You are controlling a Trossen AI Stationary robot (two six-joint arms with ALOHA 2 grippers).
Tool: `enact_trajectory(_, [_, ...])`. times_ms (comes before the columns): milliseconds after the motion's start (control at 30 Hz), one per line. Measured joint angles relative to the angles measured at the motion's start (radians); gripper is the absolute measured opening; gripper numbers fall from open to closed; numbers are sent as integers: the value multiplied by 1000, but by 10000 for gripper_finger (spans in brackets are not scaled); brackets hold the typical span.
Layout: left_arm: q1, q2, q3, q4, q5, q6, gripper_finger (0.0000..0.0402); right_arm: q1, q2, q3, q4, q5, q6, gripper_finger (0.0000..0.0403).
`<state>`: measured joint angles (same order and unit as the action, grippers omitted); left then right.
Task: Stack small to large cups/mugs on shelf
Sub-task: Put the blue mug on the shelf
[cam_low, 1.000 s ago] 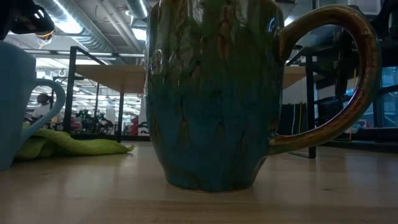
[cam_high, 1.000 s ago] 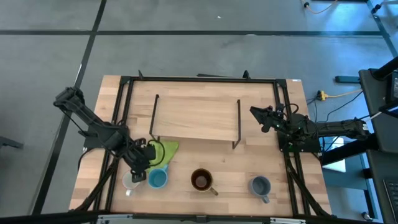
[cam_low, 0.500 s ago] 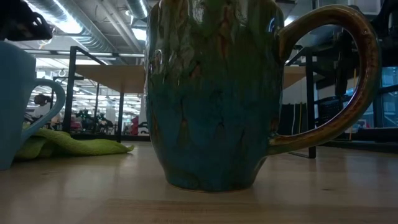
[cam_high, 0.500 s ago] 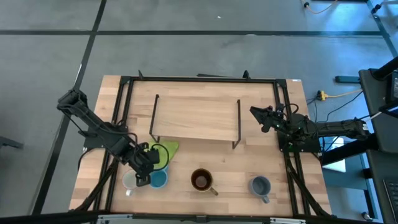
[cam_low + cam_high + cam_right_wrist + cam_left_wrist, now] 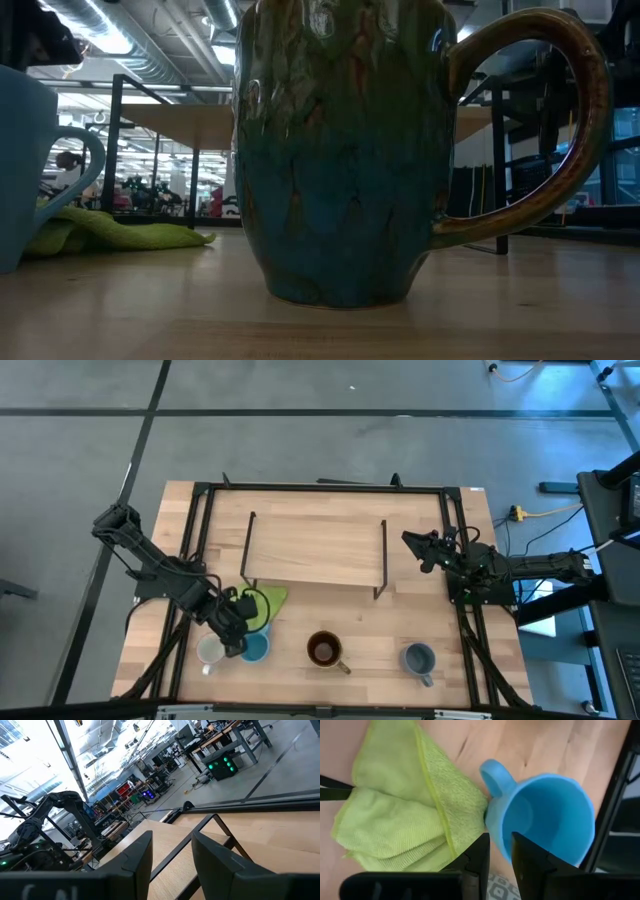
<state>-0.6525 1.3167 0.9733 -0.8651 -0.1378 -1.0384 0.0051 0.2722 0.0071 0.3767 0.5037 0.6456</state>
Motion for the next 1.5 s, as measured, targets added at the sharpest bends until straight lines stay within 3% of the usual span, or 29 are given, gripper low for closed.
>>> enact_trajectory(433, [-25, 35, 0, -19, 10, 17, 72, 0, 0, 0, -2, 0, 0, 138])
enact_trajectory(900, [-71, 42, 0, 11, 7, -26, 136, 0, 0, 0, -5, 0, 0, 138])
enact_trajectory(1167, [-44, 62, 0, 0, -36, -28, 137, 0, 0, 0, -4, 0, 0, 138])
enact_trajectory(1500, [-33, 160, 0, 19, 22, -3, 138, 0, 0, 0, -4, 0, 0, 138])
